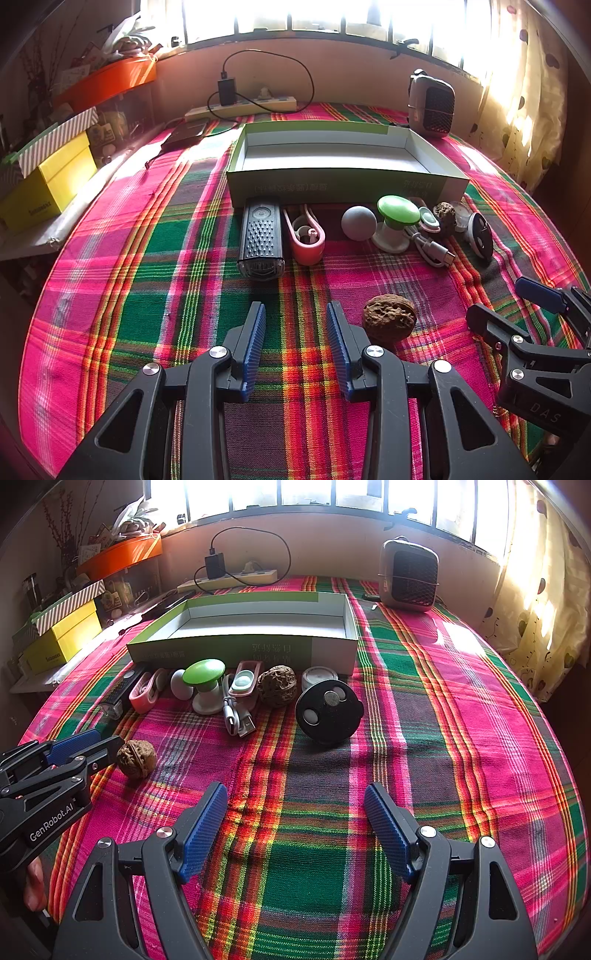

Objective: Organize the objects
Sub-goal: 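Move the right tool to the black dotted disc while the left tool approaches the black rectangular device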

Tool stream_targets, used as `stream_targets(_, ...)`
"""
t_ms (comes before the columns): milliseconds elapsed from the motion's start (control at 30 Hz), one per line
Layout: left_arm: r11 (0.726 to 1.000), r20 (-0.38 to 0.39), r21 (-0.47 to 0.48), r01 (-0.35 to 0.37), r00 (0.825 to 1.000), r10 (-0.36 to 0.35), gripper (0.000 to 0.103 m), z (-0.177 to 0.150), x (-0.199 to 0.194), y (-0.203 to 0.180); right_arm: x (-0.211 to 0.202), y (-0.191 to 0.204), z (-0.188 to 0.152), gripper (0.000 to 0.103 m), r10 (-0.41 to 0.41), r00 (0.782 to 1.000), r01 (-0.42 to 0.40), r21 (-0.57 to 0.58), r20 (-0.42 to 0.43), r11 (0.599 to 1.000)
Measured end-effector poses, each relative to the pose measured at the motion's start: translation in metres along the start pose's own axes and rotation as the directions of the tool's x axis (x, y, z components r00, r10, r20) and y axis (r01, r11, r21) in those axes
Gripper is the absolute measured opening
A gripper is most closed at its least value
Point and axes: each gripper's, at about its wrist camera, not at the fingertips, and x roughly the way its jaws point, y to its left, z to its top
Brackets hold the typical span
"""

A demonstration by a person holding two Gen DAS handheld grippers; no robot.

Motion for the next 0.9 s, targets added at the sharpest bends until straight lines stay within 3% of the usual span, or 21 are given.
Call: stream_targets(900,0.999,-0.015,0.044,0.023,1.000,-0.022,0.032,0.0056,0.0011,0.0032,0.0039,-0.0086,-0.0019,0.077,0.018,1.000,-0.018,-0.014,-0.007,1.000)
